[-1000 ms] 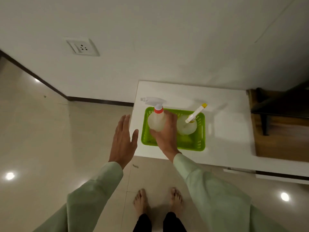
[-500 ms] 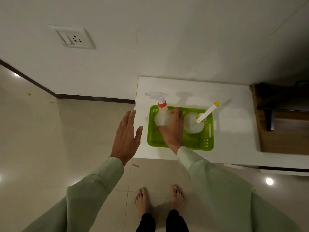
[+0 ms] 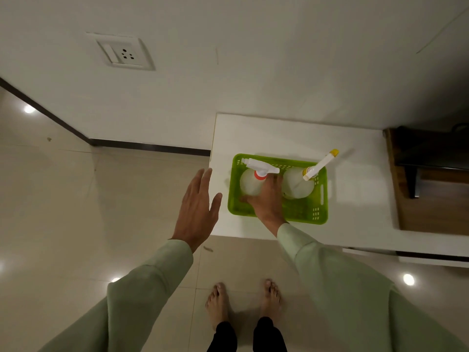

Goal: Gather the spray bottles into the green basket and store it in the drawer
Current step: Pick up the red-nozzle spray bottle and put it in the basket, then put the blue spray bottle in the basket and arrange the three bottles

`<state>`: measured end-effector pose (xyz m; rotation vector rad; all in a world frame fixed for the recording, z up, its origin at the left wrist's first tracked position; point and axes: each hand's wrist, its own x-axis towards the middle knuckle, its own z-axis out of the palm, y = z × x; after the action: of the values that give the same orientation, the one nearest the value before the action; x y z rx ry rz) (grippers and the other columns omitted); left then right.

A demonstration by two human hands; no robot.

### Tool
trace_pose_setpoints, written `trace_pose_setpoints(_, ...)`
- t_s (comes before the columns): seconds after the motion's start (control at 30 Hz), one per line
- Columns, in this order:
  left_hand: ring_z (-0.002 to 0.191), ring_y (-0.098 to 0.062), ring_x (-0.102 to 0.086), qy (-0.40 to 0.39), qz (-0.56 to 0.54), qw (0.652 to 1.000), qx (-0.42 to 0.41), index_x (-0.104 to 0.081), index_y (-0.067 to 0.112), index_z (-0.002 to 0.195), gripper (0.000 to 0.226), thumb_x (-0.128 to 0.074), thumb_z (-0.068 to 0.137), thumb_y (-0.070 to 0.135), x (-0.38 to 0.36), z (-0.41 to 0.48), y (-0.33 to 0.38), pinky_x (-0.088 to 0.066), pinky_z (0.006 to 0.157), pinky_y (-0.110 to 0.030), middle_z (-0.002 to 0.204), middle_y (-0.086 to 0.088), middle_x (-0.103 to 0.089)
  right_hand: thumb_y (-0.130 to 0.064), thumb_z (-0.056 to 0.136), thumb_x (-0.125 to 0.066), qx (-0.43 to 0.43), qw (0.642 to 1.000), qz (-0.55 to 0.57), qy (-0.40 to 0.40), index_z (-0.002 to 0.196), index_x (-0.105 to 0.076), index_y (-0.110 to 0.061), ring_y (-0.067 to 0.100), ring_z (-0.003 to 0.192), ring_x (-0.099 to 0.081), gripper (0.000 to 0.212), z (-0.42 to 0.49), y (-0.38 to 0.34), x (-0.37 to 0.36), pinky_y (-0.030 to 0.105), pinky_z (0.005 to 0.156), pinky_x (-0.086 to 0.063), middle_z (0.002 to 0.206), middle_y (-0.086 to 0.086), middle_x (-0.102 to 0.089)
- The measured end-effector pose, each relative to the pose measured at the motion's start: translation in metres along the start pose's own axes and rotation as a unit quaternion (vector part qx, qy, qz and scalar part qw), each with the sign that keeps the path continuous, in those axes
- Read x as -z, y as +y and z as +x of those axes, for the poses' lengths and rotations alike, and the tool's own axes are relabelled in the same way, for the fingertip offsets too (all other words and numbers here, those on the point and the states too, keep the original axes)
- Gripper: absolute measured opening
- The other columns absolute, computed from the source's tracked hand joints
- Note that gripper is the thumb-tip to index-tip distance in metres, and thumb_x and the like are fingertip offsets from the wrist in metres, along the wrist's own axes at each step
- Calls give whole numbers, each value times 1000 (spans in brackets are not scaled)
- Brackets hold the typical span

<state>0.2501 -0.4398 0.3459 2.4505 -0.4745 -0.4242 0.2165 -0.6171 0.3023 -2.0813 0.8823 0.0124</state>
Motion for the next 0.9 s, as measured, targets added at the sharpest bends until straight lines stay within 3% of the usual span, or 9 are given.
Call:
trace_pose_setpoints(0.23, 152, -19, -15, 14, 2, 1000, 2, -15, 21, 156, 63, -34, 102, 47, 12, -24, -6, -12, 117, -29, 165, -2, -14, -18, 67, -91, -20, 997, 72, 4, 145, -38, -18, 24, 126, -48, 94, -24, -3, 17, 26, 98, -37, 135, 4, -46)
trace_pose_setpoints(0.47, 153, -17, -13, 33, 4, 999, 34, -13, 23, 156, 63, -32, 102, 48, 20, -79, -12, -16, 121, -35, 166, -1, -11, -11, 80, -78, 12, 993, 103, 52, 147, -42, -13, 23, 132, -45, 76, -91, -8, 33, 28, 105, -37, 143, 7, -47)
trace_pose_setpoints(0.57, 153, -17, -13, 56, -6, 996, 64, -13, 22, 157, 63, -34, 103, 46, 20, -111, -9, -19, 123, -38, 166, -1, -11, -11, 85, -74, 68, 990, 90, 88, 142, -46, -13, 24, 132, -46, 63, -124, -9, 33, 39, 107, -42, 142, 6, -49)
trace_pose_setpoints(0.73, 153, -19, -13, 102, -15, 986, 132, -13, 19, 157, 62, -37, 103, 40, 21, -185, -5, -20, 124, -41, 166, -4, -12, -15, 88, -68, 165, 984, 66, -15, 141, -46, -17, 21, 133, -45, 57, -182, -16, 24, 41, 110, -41, 143, 1, -48)
trace_pose_setpoints(0.9, 152, -18, -15, 169, -33, 962, 210, -15, 19, 156, 62, -40, 103, 37, 23, -288, -17, -18, 121, -34, 165, -4, -15, -20, 90, -66, 247, 957, 12, -150, 142, -45, -20, 16, 136, -43, 56, -257, -17, 4, 38, 112, -41, 145, -2, -47)
